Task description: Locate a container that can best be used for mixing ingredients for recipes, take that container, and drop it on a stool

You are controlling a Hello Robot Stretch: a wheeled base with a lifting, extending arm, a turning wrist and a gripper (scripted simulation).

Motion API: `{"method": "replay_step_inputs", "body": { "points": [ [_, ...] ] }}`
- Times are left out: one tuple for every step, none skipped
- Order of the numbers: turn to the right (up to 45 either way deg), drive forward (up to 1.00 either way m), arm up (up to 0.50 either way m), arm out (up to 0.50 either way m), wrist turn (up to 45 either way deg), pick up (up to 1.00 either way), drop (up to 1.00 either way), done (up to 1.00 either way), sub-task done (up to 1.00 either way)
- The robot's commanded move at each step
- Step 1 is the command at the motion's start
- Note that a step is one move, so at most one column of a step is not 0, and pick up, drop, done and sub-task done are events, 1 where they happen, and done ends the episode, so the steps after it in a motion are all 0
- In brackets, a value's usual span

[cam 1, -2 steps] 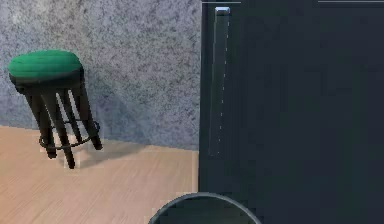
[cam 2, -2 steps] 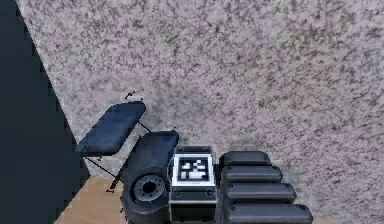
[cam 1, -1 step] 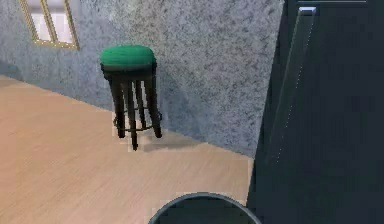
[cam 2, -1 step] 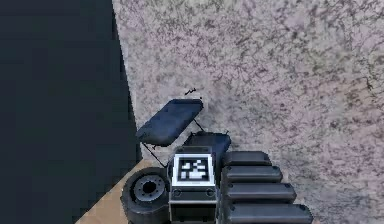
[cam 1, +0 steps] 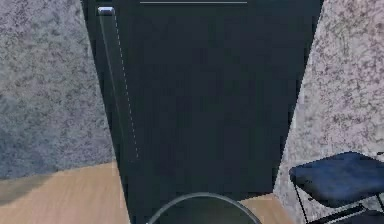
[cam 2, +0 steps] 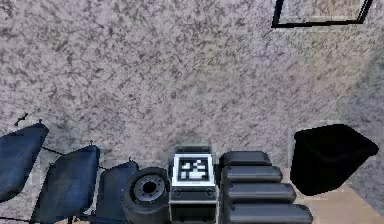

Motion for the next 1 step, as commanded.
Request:
{"method": "replay_step_inputs", "body": {
  "points": [
    [45.0,0.00,0.00,0.00,0.0,0.00,0.00,0.00,0.00]
  ]
}}
